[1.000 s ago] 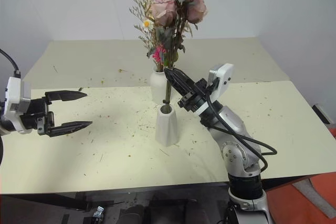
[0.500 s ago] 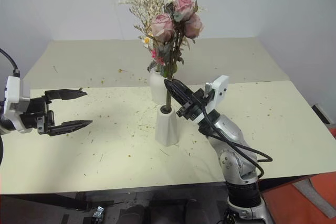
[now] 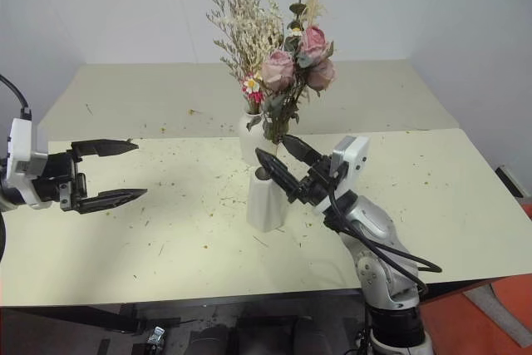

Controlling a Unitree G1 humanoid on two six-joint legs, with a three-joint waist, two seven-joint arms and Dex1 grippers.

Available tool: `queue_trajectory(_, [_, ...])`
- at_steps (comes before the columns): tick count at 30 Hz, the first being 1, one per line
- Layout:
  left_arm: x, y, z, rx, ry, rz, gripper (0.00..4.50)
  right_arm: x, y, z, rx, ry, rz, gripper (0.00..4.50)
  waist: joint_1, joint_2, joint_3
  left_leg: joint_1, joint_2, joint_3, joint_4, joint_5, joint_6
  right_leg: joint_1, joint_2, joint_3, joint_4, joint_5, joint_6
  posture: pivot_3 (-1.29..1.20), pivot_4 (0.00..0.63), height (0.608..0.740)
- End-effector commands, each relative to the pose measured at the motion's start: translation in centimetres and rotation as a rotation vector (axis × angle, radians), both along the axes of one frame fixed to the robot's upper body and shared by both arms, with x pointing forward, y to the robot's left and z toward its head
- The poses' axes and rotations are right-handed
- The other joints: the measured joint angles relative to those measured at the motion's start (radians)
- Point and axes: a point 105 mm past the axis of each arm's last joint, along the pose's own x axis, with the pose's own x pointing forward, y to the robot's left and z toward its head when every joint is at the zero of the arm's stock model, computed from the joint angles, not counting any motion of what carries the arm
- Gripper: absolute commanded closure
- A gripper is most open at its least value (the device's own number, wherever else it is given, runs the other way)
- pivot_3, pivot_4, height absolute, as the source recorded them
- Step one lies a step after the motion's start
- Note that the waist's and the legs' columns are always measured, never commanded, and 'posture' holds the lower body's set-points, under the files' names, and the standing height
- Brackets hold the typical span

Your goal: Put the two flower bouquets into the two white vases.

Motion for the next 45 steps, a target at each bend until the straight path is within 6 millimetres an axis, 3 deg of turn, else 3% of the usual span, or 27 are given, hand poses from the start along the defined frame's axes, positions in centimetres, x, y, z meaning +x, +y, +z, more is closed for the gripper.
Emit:
queue_trajectory(1, [0.0, -0.2, 0.7, 0.002, -0.037, -0.011, 0.00, -1.6, 0.0, 1.1, -0.011, -0.077, 0.057, 0.03, 0.000, 0.000, 0.000, 0.000, 0.000, 0.000, 0.000, 0.000, 0.000, 0.000, 0.000, 0.000, 0.000, 0.000, 0.000, 0.00, 0.150, 0.740])
queue_trajectory(7, [0.0, -0.2, 0.6, -0.001, -0.036, -0.013, 0.00, -3.4, -0.8, 0.2, -0.114, -0.095, 0.142, 0.03, 0.002, 0.000, 0.000, 0.000, 0.000, 0.000, 0.000, 0.000, 0.000, 0.000, 0.000, 0.000, -0.001, 0.000, 0.000, 0.00, 0.150, 0.740])
queue_trajectory(16, [-0.3, 0.0, 0.5, -0.004, -0.031, -0.003, 0.00, -2.3, -4.2, -0.8, -0.250, -0.058, 0.031, 0.03, 0.004, 0.000, 0.000, 0.001, 0.000, 0.000, 0.000, 0.000, 0.000, 0.001, 0.001, 0.000, -0.001, 0.000, 0.000, 0.00, 0.150, 0.740])
queue_trajectory(19, [-0.6, 0.3, 0.5, -0.003, -0.028, 0.011, 0.00, -2.2, -6.7, -1.2, -0.330, -0.042, -0.020, 0.03, 0.006, 0.000, 0.000, 0.001, 0.000, 0.000, 0.000, 0.000, 0.000, 0.002, 0.000, 0.000, -0.001, 0.000, 0.000, 0.00, 0.150, 0.740])
queue_trajectory(23, [-1.2, 0.8, 0.8, -0.008, -0.026, 0.025, 0.00, -2.9, -11.8, -0.4, -0.476, -0.032, -0.087, 0.03, 0.014, -0.001, 0.000, 0.000, 0.000, 0.000, 0.000, 0.000, 0.000, 0.002, 0.000, 0.000, -0.002, 0.000, 0.000, 0.00, 0.150, 0.740])
queue_trajectory(27, [-1.5, 1.3, 1.0, -0.005, -0.027, 0.043, 0.00, -3.9, -14.9, 0.3, -0.621, -0.024, -0.100, 0.03, 0.018, -0.001, 0.000, 0.005, 0.001, 0.000, 0.000, 0.000, 0.000, 0.006, 0.001, 0.000, -0.003, -0.001, 0.000, 0.00, 0.150, 0.740])
queue_trajectory(32, [-2.2, 2.7, 2.8, -0.019, -0.053, 0.088, 0.00, -5.3, -19.5, 1.8, -0.781, 0.043, -0.141, 0.03, 0.022, -0.001, 0.000, 0.010, 0.002, 0.001, 0.000, -0.001, 0.001, 0.012, 0.002, 0.001, -0.004, -0.006, 0.004, 0.00, 0.150, 0.740])
queue_trajectory(35, [-2.7, 3.7, 3.0, 0.022, -0.039, 0.114, 0.00, -5.8, -21.5, 3.0, -0.807, 0.066, -0.172, 0.03, 0.022, -0.001, 0.000, 0.011, 0.002, 0.002, 0.000, -0.001, 0.001, 0.013, 0.002, 0.001, -0.004, -0.006, 0.004, 0.00, 0.150, 0.740])
queue_trajectory(39, [-3.2, 4.9, 3.0, 0.037, -0.025, 0.144, 0.00, -6.2, -22.4, 2.8, -0.848, 0.091, -0.176, 0.03, 0.023, -0.001, 0.000, 0.014, 0.003, 0.003, -0.001, -0.001, 0.001, 0.014, 0.002, 0.001, -0.004, -0.008, 0.003, 0.00, 0.150, 0.740])
queue_trajectory(45, [-3.4, 4.6, 3.6, 0.005, -0.028, 0.149, 0.00, -6.2, -22.3, 1.6, -0.852, 0.155, -0.161, 0.03, 0.027, -0.001, 0.000, 0.014, 0.003, 0.004, -0.001, -0.001, 0.001, 0.014, 0.001, 0.002, -0.004, -0.008, 0.003, 0.00, 0.150, 0.740])
